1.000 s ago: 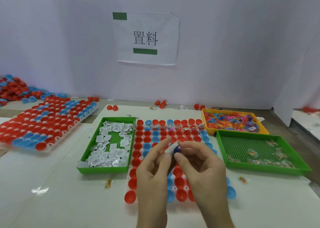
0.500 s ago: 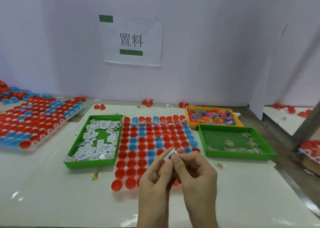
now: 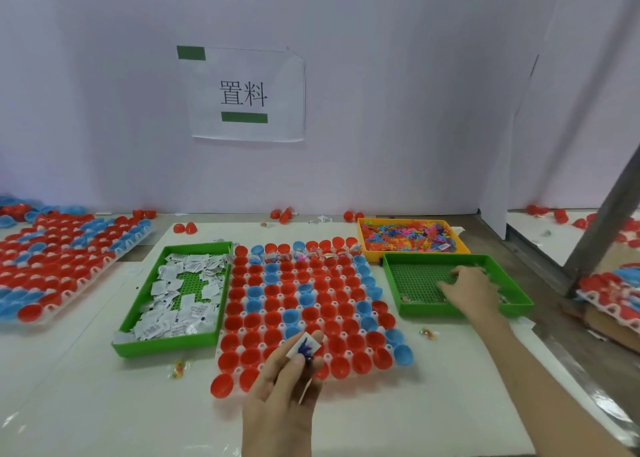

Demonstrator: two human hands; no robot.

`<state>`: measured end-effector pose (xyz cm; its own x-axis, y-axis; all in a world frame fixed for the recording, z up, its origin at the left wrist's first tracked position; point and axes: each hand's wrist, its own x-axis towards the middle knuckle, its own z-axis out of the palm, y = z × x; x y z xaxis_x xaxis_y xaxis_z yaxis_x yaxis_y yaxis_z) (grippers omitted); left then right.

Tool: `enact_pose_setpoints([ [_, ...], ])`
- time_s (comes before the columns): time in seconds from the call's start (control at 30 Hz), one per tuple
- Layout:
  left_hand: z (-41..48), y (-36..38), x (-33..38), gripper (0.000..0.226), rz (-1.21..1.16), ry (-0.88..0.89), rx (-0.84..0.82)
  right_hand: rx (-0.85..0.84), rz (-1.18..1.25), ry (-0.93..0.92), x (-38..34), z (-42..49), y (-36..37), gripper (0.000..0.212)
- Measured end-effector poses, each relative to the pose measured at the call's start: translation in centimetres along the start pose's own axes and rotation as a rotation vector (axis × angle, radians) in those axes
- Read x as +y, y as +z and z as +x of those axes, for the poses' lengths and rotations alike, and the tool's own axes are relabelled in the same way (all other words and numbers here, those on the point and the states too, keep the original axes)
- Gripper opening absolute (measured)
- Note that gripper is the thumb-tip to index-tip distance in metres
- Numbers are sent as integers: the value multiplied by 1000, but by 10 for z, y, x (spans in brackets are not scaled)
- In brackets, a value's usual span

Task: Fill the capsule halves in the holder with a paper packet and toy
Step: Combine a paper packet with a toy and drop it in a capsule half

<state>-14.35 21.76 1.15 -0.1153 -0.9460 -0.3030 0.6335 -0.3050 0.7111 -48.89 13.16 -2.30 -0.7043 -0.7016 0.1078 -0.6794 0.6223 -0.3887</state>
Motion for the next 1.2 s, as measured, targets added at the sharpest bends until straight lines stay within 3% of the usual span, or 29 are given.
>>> enact_pose_setpoints([
  [0.17, 5, 9, 3, 22, 13, 33, -18, 40, 57, -38, 3, 25, 6, 10],
  [0.37, -2, 7, 1, 21, -5, 78, -50, 181, 399, -260, -37, -27, -19, 8],
  [0.53, -7, 9, -8, 19, 62, 125, -95, -178, 812, -599, -97, -139, -59, 13],
  [0.63, -8, 11, -11, 19, 81, 166, -85, -350, 935, -702, -109, -186, -65, 13],
  [0.77, -5, 10, -6, 18, 90, 237, -63, -447, 1018, -704, -108, -204, -62, 17],
  [0.87, 2, 7, -8, 18, 144, 313, -4, -488, 1055, -671, -107, -207, -60, 3],
  [0.97, 10, 9, -13, 27, 216, 338, 24, -460, 999, -691, -106, -201, -58, 11],
  [1.07, 18, 15, -14, 24, 302, 361, -53, -431, 973, -689, -106, -185, -58, 25],
  [1.2, 26, 7, -12, 23, 383, 338, -62, -435, 971, -661, -107, -181, -45, 27],
])
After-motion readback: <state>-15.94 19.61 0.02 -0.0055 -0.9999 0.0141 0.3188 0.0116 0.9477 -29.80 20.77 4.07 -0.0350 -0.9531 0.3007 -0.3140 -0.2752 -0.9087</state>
